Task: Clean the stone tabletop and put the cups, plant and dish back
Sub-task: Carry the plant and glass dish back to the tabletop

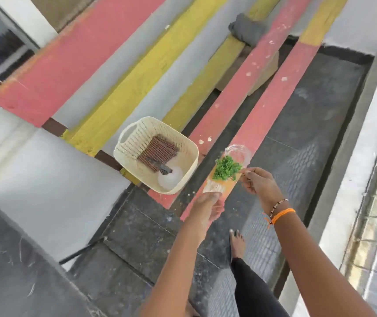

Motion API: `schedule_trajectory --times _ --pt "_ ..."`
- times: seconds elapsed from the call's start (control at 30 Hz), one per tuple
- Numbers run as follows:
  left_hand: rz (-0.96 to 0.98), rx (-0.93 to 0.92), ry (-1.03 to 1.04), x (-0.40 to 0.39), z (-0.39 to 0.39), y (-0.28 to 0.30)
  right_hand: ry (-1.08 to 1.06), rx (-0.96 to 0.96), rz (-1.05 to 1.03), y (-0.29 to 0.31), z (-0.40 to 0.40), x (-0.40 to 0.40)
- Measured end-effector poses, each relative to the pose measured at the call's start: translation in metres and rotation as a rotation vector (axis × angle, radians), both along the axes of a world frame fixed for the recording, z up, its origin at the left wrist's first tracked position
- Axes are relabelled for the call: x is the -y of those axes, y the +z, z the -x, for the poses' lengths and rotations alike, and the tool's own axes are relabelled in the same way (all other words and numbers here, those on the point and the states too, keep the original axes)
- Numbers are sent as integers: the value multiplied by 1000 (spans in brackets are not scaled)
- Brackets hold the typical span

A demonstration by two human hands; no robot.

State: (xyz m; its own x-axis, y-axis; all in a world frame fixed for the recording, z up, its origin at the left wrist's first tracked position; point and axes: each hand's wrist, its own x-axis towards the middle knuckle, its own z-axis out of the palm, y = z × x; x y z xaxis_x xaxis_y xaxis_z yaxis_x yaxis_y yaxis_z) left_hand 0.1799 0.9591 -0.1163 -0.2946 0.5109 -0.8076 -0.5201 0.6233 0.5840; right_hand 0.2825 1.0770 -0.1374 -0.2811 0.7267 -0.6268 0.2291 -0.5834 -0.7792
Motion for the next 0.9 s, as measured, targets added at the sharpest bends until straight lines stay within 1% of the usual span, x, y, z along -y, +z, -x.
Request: schedule_trajectory --times 0.03,0.1,0.2,0.3,0.37,0.53,0.63,0.73,0.9 --pt "41 87 73 -12 -3 -9 9 18 26 -14 -1 -15" --pt "111 182 204 -35 -6 -30 42 83 73 -42 -1 -43" --pt "177 226 404 -68 -7 -58 88 154 129 -82 4 -74" --pt "253 269 455 -101 -4 -82 118 217 146 -118 11 -99" --pt "292 333 475 -117 -4 -98 118 284 126 -143 16 -115" --pt "274 444 601 -137 -9 -124 133 511 12 -192 26 -144" --pt "231 449 672 -142 -7 -135 245 616 -17 -206 28 -151" --pt "273 398 723 -147 -4 -144 354 695 -51 -210 30 -153" --pt "256 303 773 -145 2 -148 325 671 -19 -210 27 -149"
